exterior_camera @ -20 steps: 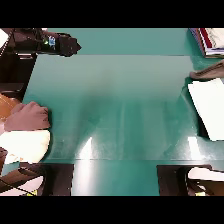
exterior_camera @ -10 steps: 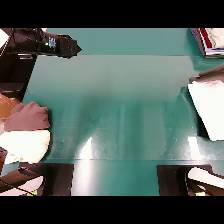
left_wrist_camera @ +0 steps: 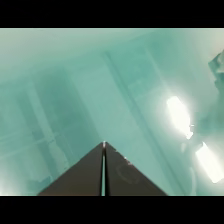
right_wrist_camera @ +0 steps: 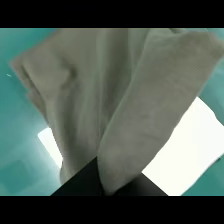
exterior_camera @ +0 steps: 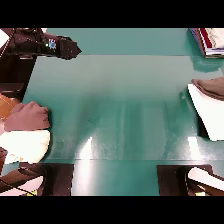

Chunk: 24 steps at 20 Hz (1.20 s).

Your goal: Fold the shirts.

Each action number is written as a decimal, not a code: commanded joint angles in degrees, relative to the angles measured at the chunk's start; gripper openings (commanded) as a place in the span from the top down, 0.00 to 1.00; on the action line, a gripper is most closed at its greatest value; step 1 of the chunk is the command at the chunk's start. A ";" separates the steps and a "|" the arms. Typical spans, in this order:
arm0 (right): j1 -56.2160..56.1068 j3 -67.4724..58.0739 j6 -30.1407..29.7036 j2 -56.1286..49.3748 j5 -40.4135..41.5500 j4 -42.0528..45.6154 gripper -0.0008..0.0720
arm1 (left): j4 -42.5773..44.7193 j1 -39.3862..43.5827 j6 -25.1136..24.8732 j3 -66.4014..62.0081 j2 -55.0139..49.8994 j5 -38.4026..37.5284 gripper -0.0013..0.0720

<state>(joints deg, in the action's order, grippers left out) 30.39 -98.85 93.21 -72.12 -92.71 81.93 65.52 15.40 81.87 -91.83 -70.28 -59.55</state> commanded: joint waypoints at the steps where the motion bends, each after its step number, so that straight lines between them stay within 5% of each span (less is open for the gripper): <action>1: 0.04 0.02 2.03 0.13 -5.99 7.80 0.96 | 0.07 0.04 -1.38 0.00 0.04 -0.11 0.95; 2: 0.04 0.02 2.49 0.13 -6.71 7.80 0.95 | 0.07 0.04 -1.38 0.00 0.04 -0.09 0.95; 3: 0.04 0.02 2.51 0.13 -7.58 7.87 0.84 | 0.07 0.04 -1.38 0.00 0.04 -0.09 0.95; 5: 0.04 0.02 2.51 0.13 -8.94 8.28 0.34 | 0.07 0.04 -1.38 0.00 0.04 -0.09 0.95; 6: 0.04 0.02 2.51 0.13 -9.33 8.26 0.21 | 0.04 0.04 -1.38 0.00 0.04 -0.11 0.95; 8: 0.02 0.02 2.51 0.13 -9.29 7.58 0.19 | 0.04 0.04 -1.38 0.00 0.02 -0.11 0.95; 15: -13.46 0.00 2.49 0.15 0.92 -12.44 0.19 | 0.02 0.04 -1.31 0.00 0.04 0.07 0.95; 19: -30.53 0.00 1.86 0.13 11.69 -12.87 0.20 | 0.02 0.04 -1.31 0.00 0.04 0.68 0.95; 21: -37.73 0.00 -2.32 0.13 16.68 -12.76 0.49 | 0.02 0.04 -1.31 0.00 0.04 0.68 0.95; 23: -43.17 0.00 -5.68 0.13 20.09 -12.74 0.97 | 0.02 0.04 -1.31 0.00 0.07 0.68 0.95; 24: -45.00 0.00 -6.49 0.13 21.16 -12.74 0.96 | 0.02 0.04 -1.31 0.00 0.07 0.70 0.95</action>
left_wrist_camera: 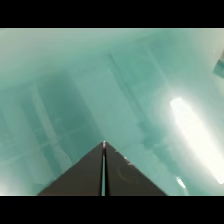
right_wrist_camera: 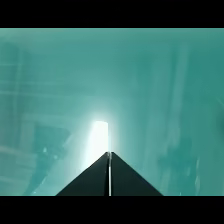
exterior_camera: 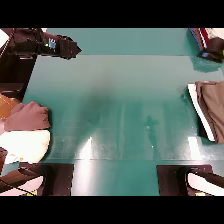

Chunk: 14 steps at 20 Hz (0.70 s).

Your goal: Fold the shirts.

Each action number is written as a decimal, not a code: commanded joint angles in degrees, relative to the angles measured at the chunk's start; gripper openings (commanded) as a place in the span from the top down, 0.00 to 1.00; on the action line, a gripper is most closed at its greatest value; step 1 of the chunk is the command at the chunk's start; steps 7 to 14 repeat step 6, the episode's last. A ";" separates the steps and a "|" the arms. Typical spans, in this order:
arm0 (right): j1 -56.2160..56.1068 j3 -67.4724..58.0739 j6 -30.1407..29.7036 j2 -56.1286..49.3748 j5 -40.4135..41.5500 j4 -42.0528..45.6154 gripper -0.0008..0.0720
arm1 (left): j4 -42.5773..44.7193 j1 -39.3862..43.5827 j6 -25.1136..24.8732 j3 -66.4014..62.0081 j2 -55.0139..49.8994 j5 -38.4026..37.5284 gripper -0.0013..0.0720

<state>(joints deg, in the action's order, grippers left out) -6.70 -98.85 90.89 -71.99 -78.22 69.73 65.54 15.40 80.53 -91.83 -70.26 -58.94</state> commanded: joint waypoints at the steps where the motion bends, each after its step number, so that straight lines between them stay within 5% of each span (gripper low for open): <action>1: -9.44 0.00 -4.24 0.00 7.43 -0.57 0.96 | 0.00 0.04 0.02 0.00 0.04 0.07 0.95; 14: -11.06 0.00 -4.42 0.00 7.98 -0.61 0.96 | 0.00 0.04 0.02 0.00 0.04 0.09 0.95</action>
